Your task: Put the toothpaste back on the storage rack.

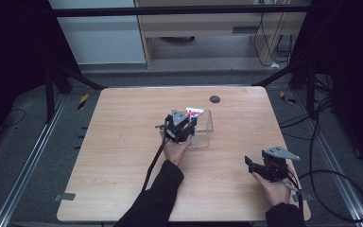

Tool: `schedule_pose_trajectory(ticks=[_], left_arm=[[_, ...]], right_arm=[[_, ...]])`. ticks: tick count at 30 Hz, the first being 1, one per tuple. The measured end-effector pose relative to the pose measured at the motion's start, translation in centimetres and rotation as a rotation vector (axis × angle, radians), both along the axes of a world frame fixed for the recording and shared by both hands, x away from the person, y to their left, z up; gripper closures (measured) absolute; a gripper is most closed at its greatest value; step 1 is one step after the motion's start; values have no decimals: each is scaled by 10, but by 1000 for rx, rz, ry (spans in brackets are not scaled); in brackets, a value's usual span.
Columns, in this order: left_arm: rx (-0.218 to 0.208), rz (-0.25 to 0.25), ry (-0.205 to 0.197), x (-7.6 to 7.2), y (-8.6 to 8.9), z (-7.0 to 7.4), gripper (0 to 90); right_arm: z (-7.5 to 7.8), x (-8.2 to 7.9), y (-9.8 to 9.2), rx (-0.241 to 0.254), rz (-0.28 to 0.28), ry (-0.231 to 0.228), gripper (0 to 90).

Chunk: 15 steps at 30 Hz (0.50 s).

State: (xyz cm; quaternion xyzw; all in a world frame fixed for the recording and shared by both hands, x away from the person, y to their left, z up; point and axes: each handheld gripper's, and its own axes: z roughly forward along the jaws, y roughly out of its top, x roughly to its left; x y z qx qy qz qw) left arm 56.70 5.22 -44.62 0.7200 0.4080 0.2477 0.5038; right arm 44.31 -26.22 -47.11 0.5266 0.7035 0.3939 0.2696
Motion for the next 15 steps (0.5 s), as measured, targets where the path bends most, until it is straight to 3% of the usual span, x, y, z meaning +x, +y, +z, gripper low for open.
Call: schedule_pose_trajectory(ticks=[7, 12, 15], left_arm=[[11, -34, 2, -9, 2, 7, 537], [2, -53, -15, -20, 15, 20, 460], [9, -114, 24, -28, 29, 31, 409]], right_arm=[[0, 0, 0, 0, 1, 1, 272], [0, 0, -1, 7, -5, 0, 270], [0, 0, -1, 13, -7, 2, 269]])
